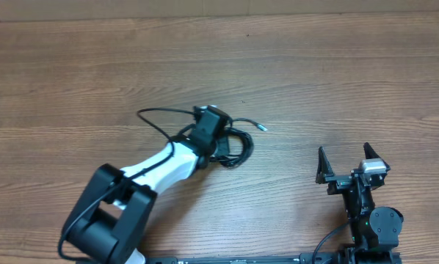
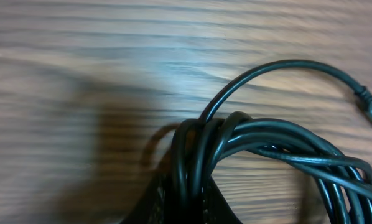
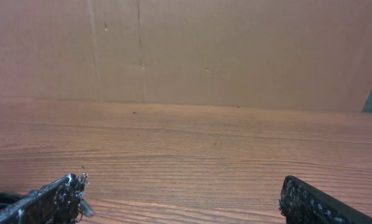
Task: Untangle cables
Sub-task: 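Move the left gripper over the black cable coil and lower, then grasp the cable coil with the left gripper and lift it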
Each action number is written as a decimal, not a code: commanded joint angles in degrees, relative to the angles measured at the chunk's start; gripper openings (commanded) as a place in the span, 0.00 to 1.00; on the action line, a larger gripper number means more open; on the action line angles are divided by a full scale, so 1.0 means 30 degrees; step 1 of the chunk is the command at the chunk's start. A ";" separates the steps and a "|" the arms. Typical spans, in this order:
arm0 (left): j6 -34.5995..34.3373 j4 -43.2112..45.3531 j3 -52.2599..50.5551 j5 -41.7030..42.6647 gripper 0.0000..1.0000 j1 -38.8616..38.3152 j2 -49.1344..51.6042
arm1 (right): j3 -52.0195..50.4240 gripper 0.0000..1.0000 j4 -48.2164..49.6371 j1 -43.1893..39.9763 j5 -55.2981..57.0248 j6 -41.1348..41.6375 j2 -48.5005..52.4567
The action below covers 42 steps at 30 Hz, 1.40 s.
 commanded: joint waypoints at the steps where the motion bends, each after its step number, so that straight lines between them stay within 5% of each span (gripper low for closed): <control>1: -0.4430 -0.1566 0.0189 -0.0284 0.04 0.0969 -0.2222 | -0.0197 1.00 0.0080 -0.0124 -0.0022 0.0058 -0.0189; 5: -0.5639 -0.3818 0.0189 -0.0284 0.06 0.1435 -0.3876 | -0.0197 1.00 0.0080 -0.0124 -0.0022 0.0058 -0.0189; 8: -0.5610 -0.4306 0.0189 -0.0182 0.36 0.1464 -0.4408 | -0.0197 1.00 0.0080 -0.0124 -0.0022 0.0058 -0.0189; 11: -0.5610 -0.5304 0.0189 0.0714 0.50 0.1464 -0.4401 | -0.0197 1.00 0.0080 -0.0124 -0.0022 0.0058 -0.0189; 13: -0.5231 -0.6062 0.0189 0.0765 0.71 0.1464 -0.4401 | -0.0197 1.00 0.0080 -0.0124 -0.0022 0.0058 -0.0189; 17: -0.2157 -0.5836 0.0189 0.0525 0.82 0.1508 -0.4401 | -0.0197 1.00 0.0080 -0.0124 -0.0022 0.0058 -0.0189; 20: 0.3628 -0.5311 0.0189 0.0204 0.89 0.1515 -0.4379 | -0.0197 1.00 0.0080 -0.0124 -0.0022 0.0058 -0.0189; 22: 0.5705 -0.5071 0.0189 0.0204 0.91 0.1515 -0.4364 | -0.0197 1.00 0.0080 -0.0124 -0.0022 0.0058 -0.0189; 30: 1.2881 -0.3300 0.0189 0.0211 0.67 0.1515 -0.4364 | -0.0197 1.00 0.0080 -0.0124 -0.0022 0.0058 -0.0189; 42: 1.8083 -0.2929 0.0189 0.0270 0.73 0.1523 -0.3475 | -0.0197 1.00 0.0080 -0.0124 -0.0022 0.0058 -0.0189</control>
